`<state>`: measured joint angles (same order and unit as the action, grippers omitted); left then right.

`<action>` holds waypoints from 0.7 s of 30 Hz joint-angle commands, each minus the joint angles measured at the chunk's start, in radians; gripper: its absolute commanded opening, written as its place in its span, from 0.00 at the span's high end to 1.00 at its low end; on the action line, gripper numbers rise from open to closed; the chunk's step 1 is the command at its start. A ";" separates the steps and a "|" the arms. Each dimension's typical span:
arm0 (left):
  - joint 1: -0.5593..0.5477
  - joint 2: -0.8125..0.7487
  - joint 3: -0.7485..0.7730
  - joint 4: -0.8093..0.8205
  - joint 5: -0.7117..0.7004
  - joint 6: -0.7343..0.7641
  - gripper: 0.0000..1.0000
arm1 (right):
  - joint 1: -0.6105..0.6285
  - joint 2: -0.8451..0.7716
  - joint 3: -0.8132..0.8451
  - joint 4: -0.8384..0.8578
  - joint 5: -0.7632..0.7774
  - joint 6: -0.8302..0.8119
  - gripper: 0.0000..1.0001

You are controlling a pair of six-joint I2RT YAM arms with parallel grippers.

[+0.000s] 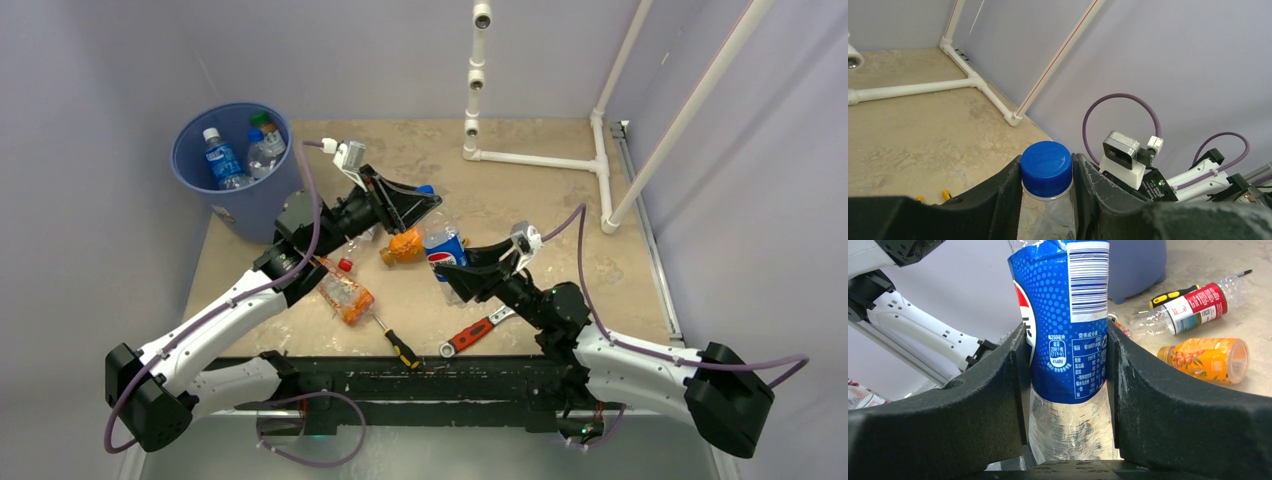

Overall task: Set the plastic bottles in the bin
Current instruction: Pick up the plastic bottle at the center of the board.

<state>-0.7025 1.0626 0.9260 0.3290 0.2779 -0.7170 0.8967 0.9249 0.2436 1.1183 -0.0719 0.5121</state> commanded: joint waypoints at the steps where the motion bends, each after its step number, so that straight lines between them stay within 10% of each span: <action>1: -0.005 0.001 0.048 -0.006 -0.017 0.040 1.00 | 0.007 -0.004 0.064 -0.008 -0.020 -0.019 0.44; 6: -0.006 -0.031 0.067 -0.066 -0.091 0.100 1.00 | 0.007 -0.043 0.138 -0.158 -0.037 -0.021 0.01; 15: -0.005 -0.053 0.499 -0.565 -0.717 0.590 1.00 | 0.007 -0.279 0.344 -0.613 0.057 -0.200 0.01; 21: -0.004 -0.002 0.584 -0.378 -1.243 1.052 1.00 | 0.007 -0.363 0.313 -0.679 0.114 -0.202 0.01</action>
<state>-0.7094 1.0267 1.4757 -0.1371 -0.5049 -0.0719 0.8978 0.5724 0.5629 0.5484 -0.0124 0.3466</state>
